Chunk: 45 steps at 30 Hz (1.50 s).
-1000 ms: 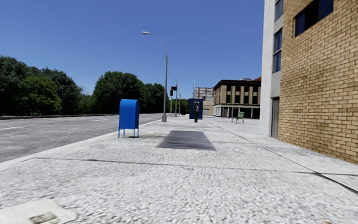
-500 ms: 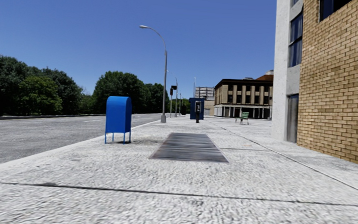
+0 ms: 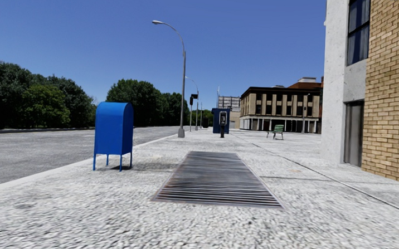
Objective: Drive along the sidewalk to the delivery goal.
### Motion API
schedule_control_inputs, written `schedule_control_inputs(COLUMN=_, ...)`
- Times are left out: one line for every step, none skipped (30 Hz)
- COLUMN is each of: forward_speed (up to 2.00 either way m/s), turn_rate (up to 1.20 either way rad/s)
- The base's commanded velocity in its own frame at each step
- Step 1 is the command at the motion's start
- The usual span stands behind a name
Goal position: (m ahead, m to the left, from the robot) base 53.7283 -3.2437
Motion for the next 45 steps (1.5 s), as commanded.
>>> schedule_control_inputs(forward_speed=2.00, turn_rate=0.00)
schedule_control_inputs(forward_speed=2.00, turn_rate=0.00)
schedule_control_inputs(forward_speed=2.00, turn_rate=0.00)
schedule_control_inputs(forward_speed=2.00, turn_rate=0.00)
schedule_control_inputs(forward_speed=2.00, turn_rate=0.00)
schedule_control_inputs(forward_speed=2.00, turn_rate=0.00)
schedule_control_inputs(forward_speed=2.00, turn_rate=0.00)
schedule_control_inputs(forward_speed=2.00, turn_rate=0.00)
schedule_control_inputs(forward_speed=2.00, turn_rate=0.00)
schedule_control_inputs(forward_speed=2.00, turn_rate=0.00)
schedule_control_inputs(forward_speed=2.00, turn_rate=0.00)
schedule_control_inputs(forward_speed=2.00, turn_rate=0.00)
schedule_control_inputs(forward_speed=2.00, turn_rate=0.00)
schedule_control_inputs(forward_speed=2.00, turn_rate=0.00)
schedule_control_inputs(forward_speed=2.00, turn_rate=0.00)
schedule_control_inputs(forward_speed=2.00, turn_rate=0.00)
schedule_control_inputs(forward_speed=2.00, turn_rate=0.00)
schedule_control_inputs(forward_speed=2.00, turn_rate=0.00)
schedule_control_inputs(forward_speed=2.00, turn_rate=0.00)
schedule_control_inputs(forward_speed=2.00, turn_rate=0.00)
schedule_control_inputs(forward_speed=2.00, turn_rate=0.00)
schedule_control_inputs(forward_speed=2.00, turn_rate=0.00)
schedule_control_inputs(forward_speed=2.00, turn_rate=0.00)
schedule_control_inputs(forward_speed=2.00, turn_rate=0.00)
schedule_control_inputs(forward_speed=2.00, turn_rate=0.00)
schedule_control_inputs(forward_speed=2.00, turn_rate=0.00)
schedule_control_inputs(forward_speed=2.00, turn_rate=0.00)
schedule_control_inputs(forward_speed=2.00, turn_rate=0.00)
schedule_control_inputs(forward_speed=2.00, turn_rate=0.00)
schedule_control_inputs(forward_speed=2.00, turn_rate=0.00)
schedule_control_inputs(forward_speed=2.00, turn_rate=0.00)
schedule_control_inputs(forward_speed=2.00, turn_rate=0.00)
schedule_control_inputs(forward_speed=2.00, turn_rate=0.00)
schedule_control_inputs(forward_speed=2.00, turn_rate=0.00)
schedule_control_inputs(forward_speed=2.00, turn_rate=0.00)
schedule_control_inputs(forward_speed=2.00, turn_rate=0.00)
schedule_control_inputs(forward_speed=2.00, turn_rate=0.00)
schedule_control_inputs(forward_speed=2.00, turn_rate=0.00)
schedule_control_inputs(forward_speed=2.00, turn_rate=0.00)
schedule_control_inputs(forward_speed=2.00, turn_rate=0.00)
schedule_control_inputs(forward_speed=2.00, turn_rate=0.00)
schedule_control_inputs(forward_speed=2.00, turn_rate=0.00)
schedule_control_inputs(forward_speed=2.00, turn_rate=0.00)
schedule_control_inputs(forward_speed=2.00, turn_rate=0.00)
schedule_control_inputs(forward_speed=2.00, turn_rate=0.00)
